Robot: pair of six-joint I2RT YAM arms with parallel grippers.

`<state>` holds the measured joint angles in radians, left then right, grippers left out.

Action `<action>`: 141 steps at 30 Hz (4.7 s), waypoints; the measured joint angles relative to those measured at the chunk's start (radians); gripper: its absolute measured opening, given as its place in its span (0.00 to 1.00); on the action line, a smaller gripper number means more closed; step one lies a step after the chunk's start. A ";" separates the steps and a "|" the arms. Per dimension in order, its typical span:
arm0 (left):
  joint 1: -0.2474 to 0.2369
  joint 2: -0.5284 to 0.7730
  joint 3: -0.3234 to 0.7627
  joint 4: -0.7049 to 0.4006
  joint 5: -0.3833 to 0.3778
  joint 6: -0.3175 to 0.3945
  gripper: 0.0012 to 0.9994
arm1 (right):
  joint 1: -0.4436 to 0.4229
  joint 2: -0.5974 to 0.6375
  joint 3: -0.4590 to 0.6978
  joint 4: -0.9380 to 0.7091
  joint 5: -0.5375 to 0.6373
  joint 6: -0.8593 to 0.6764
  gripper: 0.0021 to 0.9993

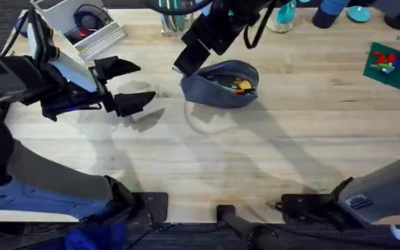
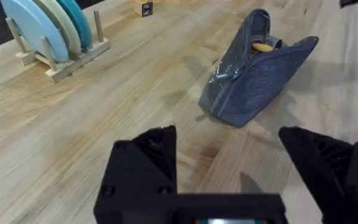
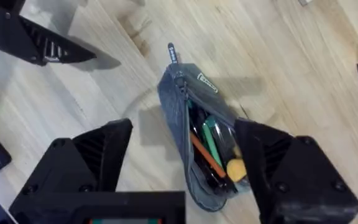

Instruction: Unzip the bag, pick up the pens from the table one at a time and place them inside, then zip the bag closed.

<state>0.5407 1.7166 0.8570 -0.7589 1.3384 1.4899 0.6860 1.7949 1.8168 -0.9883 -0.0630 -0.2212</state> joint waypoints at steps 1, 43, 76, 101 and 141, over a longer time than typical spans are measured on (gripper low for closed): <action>0.000 0.000 0.000 0.000 0.000 0.000 0.99 | 0.001 0.007 0.000 0.005 0.000 -0.001 1.00; 0.000 0.000 0.000 0.000 0.000 0.000 0.99 | 0.001 0.236 0.000 0.103 -0.039 -0.150 1.00; 0.000 0.000 0.000 0.000 0.000 0.000 0.99 | 0.001 0.277 0.000 0.141 -0.053 -0.172 0.21; 0.000 0.000 0.000 0.000 0.000 0.000 0.99 | 0.001 0.277 0.005 0.140 -0.058 -0.171 0.03; 0.000 0.000 0.000 -0.005 0.086 -0.013 0.99 | 0.005 0.278 0.091 0.063 -0.057 -0.149 0.03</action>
<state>0.5407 1.7168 0.8570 -0.7635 1.4242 1.4769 0.6907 2.0727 1.9076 -0.9249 -0.1203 -0.3702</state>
